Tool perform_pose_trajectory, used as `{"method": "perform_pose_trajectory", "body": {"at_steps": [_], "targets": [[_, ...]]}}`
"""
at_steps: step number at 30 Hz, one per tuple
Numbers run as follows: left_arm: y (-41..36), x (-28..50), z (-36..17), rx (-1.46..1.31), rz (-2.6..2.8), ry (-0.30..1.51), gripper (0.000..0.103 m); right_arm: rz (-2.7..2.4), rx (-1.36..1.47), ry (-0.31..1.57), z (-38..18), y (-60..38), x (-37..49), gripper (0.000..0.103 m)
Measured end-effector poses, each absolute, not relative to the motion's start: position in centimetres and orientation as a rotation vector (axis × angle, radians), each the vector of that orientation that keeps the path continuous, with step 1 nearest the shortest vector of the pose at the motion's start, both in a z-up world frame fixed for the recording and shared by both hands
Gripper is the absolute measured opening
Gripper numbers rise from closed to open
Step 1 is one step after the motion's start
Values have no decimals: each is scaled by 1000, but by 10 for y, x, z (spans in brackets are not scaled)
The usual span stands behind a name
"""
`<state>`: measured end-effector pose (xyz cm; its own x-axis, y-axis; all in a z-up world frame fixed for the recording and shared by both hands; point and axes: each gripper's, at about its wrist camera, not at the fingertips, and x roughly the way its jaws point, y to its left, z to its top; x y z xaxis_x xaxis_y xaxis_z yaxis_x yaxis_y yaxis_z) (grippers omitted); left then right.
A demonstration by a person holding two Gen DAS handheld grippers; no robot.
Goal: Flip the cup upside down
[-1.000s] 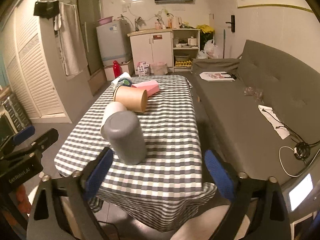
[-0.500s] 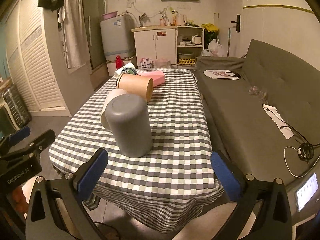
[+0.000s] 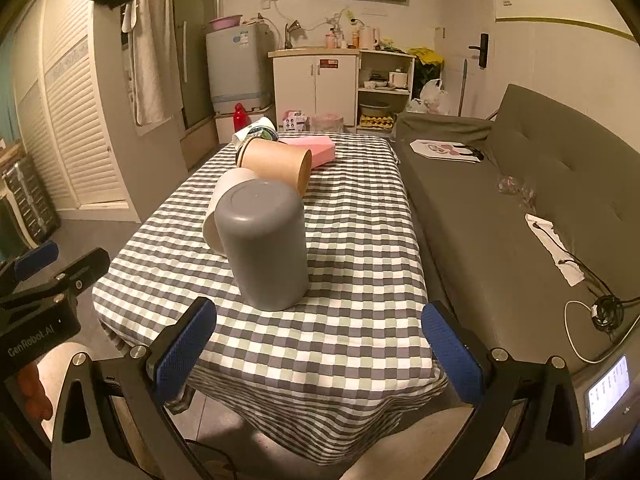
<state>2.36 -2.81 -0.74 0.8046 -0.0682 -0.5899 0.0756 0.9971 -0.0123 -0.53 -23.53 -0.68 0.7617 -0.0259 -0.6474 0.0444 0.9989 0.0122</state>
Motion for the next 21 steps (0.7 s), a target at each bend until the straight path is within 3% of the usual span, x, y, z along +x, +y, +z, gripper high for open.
{"method": "perform_pose_trajectory", "body": {"at_steps": [21], "targets": [[-29,21,-7,15,-72,627,92,-40,25,704,-5,-236,-7,103]]}}
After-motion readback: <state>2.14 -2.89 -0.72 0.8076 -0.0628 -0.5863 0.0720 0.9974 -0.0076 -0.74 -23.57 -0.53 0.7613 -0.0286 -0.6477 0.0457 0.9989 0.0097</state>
